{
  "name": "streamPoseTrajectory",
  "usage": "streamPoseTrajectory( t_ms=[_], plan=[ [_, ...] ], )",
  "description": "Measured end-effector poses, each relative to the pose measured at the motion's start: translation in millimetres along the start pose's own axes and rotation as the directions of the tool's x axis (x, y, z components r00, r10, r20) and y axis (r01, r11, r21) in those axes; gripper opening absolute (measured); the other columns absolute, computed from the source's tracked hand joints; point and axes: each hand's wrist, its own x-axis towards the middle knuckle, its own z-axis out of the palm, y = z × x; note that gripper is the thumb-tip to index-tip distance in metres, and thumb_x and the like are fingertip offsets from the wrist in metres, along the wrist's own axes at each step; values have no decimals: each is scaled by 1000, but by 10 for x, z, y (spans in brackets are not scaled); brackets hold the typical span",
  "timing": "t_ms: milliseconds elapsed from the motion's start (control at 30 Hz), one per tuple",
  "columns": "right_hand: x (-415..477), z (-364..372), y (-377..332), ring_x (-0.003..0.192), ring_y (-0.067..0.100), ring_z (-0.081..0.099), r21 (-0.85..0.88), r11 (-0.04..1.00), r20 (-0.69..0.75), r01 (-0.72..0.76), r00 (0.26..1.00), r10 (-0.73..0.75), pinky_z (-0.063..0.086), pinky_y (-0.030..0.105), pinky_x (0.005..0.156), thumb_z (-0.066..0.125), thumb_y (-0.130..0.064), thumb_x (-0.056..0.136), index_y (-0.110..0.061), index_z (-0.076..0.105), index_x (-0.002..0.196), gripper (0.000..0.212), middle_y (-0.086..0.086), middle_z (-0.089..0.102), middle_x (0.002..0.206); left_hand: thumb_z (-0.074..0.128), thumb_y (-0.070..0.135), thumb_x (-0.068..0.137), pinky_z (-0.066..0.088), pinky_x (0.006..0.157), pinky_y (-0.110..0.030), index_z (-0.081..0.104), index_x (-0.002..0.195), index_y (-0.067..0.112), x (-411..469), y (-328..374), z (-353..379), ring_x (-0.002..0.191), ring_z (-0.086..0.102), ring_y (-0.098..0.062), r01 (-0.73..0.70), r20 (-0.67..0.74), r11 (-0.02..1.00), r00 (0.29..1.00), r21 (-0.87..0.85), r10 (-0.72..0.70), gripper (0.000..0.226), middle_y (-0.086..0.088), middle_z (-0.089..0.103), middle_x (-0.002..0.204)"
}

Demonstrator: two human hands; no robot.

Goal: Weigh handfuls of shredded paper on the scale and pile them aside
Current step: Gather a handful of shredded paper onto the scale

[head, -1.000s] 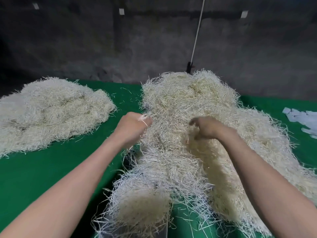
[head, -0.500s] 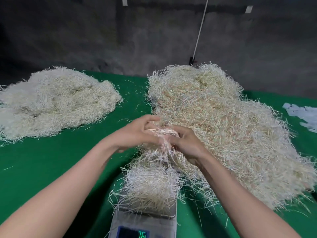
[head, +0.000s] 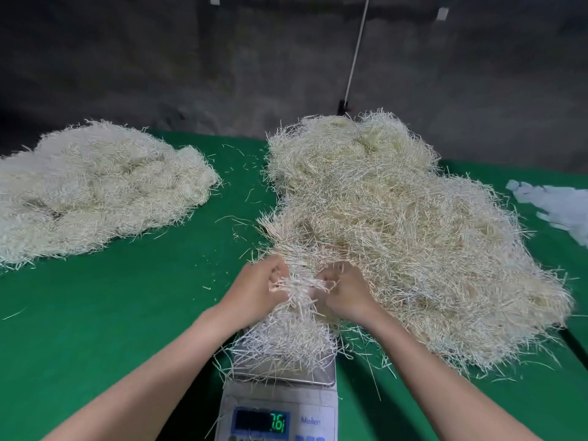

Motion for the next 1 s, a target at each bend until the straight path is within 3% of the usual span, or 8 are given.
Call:
streamPoseTrajectory(
  t_ms=[100,200,300,400,533,633,867,1000],
  plan=[
    [-37,66,83,141,23,17,-156,986,-4,60,998,-61,13,46,117,59,-44,88,-35,54,127,40,3,24,151,73,26,79,36,85,-20,56,77,42,-30,-105,147,85,45,8,-9,54,996,999,94,4,24,20,53,88],
    [-73,101,124,142,22,14,-184,977,46,106,994,-99,12,47,117,55,-42,91,-40,53,128,37,3,22,153,70,35,80,12,103,-28,64,90,48,-58,-174,178,116,27,-4,34,71,977,996,211,-50,17,22,39,116],
    [-106,106,133,143,21,14,-150,983,80,108,992,-97,12,47,117,52,-38,94,-39,52,129,35,2,21,155,63,21,81,2,115,-42,57,91,55,-84,-180,96,128,21,-2,71,41,997,997,44,-73,36,26,36,127],
    [-130,93,114,143,18,16,-96,985,82,142,988,-134,16,46,117,51,-37,95,-38,50,132,37,1,22,155,60,14,86,19,115,-44,62,96,47,-104,-135,-20,130,37,-6,92,-88,959,989,-268,-119,34,19,49,133],
    [-133,-6,69,143,18,20,89,984,118,155,979,-165,14,48,117,55,-29,94,-39,40,138,48,-2,21,156,61,10,88,38,78,-4,64,97,34,-101,-94,-98,92,56,6,87,-207,929,963,-361,-171,26,11,54,130],
    [-159,-145,17,140,13,23,273,946,119,176,969,-215,16,41,115,63,-23,88,-43,37,136,58,-9,27,153,62,11,88,33,99,-25,63,96,38,-94,-86,-123,115,48,-4,88,-271,930,943,-358,-194,28,22,56,115],
    [-250,-410,-202,127,2,44,615,753,28,236,947,-319,35,33,107,64,-41,72,-46,49,118,49,-13,47,139,63,9,86,38,103,-39,65,102,28,-118,12,-206,107,52,-11,-16,-451,978,889,-209,-82,24,23,57,104],
    [-286,-505,-308,116,-8,49,590,746,-98,308,945,-312,40,27,102,60,-58,75,-48,55,110,36,-22,54,126,64,8,86,39,94,-26,66,96,28,-103,58,-237,92,53,-3,-72,-483,980,875,-183,-26,23,20,60,99]
  ],
)
